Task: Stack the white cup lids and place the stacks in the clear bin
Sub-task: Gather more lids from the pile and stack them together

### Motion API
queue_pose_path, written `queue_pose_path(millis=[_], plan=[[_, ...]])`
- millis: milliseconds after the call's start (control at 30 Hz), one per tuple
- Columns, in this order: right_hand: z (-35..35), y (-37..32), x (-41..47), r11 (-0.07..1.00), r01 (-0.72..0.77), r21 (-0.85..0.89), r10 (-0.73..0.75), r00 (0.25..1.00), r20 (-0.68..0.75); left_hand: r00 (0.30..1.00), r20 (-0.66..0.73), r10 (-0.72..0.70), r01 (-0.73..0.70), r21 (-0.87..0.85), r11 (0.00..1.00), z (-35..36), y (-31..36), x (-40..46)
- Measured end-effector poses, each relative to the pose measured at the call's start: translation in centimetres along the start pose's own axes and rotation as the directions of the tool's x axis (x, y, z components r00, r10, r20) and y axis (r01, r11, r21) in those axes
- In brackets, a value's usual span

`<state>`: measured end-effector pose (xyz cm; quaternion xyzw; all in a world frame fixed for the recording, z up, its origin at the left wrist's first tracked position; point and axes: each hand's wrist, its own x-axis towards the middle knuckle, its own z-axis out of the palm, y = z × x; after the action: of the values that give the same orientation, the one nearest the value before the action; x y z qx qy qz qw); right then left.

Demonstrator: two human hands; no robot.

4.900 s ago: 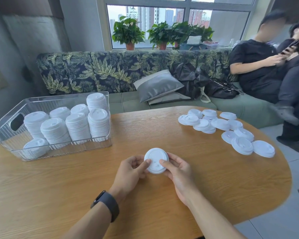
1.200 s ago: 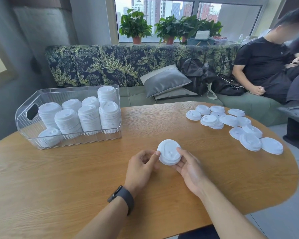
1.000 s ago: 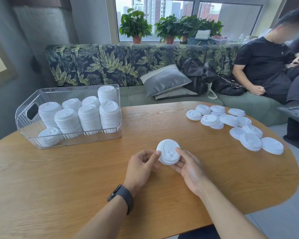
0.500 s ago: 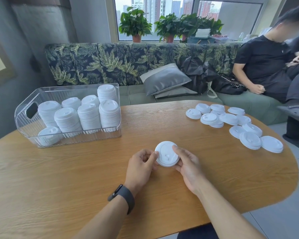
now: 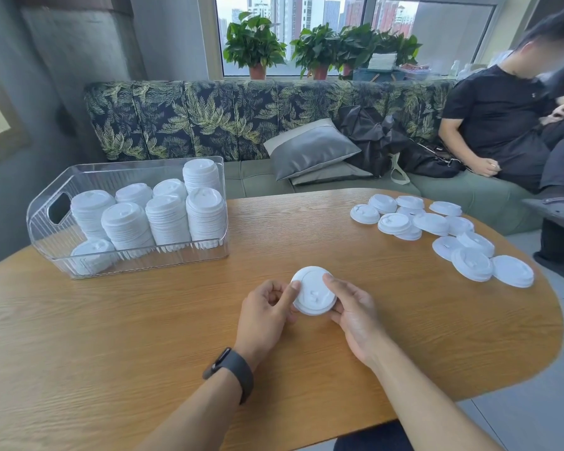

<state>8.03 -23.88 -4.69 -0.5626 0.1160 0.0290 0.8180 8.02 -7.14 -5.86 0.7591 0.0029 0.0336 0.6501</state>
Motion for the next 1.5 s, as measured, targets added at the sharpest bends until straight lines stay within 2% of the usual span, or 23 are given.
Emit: queue_pose_path(millis=[200, 433, 567, 767, 833, 900, 1000, 1100, 1300, 1500], plan=[[-0.2, 0.0, 0.1, 0.999, -0.002, 0.033, 0.003, 1.000, -0.010, 1.000, -0.017, -0.016, 0.016, -0.006, 1.000, 0.2, -0.1, 0.2], [-1.0, -0.3, 0.8, 0.994, 0.052, 0.101, -0.040, 0.992, -0.121, 0.995, 0.101, -0.028, 0.025, 0.037, 0.999, 2.0, 0.7, 1.1], [-2.7, -1.1, 1.6, 0.992, 0.096, 0.086, -0.080, 0.981, -0.178, 0.994, 0.109, -0.020, 0.013, 0.059, 0.998, 4.3, 0.9, 2.4], [-7.0, -3.2, 4.0, 0.979, 0.202, 0.016, -0.182, 0.909, -0.375, 0.995, 0.101, 0.022, -0.046, 0.245, 0.968, 8.5, 1.1, 4.9], [-8.7, -4.1, 4.8, 0.969, 0.248, 0.003, -0.223, 0.876, -0.429, 0.990, 0.102, 0.095, -0.128, 0.386, 0.914, 10.0, 1.0, 6.0], [-10.2, -4.8, 5.8, 0.957, 0.288, -0.023, -0.265, 0.844, -0.467, 0.969, 0.134, 0.209, -0.248, 0.520, 0.817, 11.5, 1.1, 7.2], [-11.9, -5.4, 7.3, 0.941, 0.331, -0.075, -0.321, 0.795, -0.515, 0.909, 0.227, 0.351, -0.415, 0.581, 0.700, 14.2, 1.1, 9.7], [-13.3, -6.1, 9.2, 0.930, 0.354, -0.097, -0.346, 0.759, -0.551, 0.863, 0.314, 0.395, -0.502, 0.612, 0.611, 16.8, 1.2, 13.0], [-15.2, -7.0, 12.6, 0.916, 0.387, -0.109, -0.376, 0.726, -0.576, 0.855, 0.409, 0.319, -0.516, 0.613, 0.598, 21.6, 2.0, 18.9], [-15.9, -7.0, 14.0, 0.904, 0.419, -0.082, -0.381, 0.704, -0.599, 0.829, 0.448, 0.336, -0.558, 0.609, 0.564, 24.6, 1.7, 22.8]])
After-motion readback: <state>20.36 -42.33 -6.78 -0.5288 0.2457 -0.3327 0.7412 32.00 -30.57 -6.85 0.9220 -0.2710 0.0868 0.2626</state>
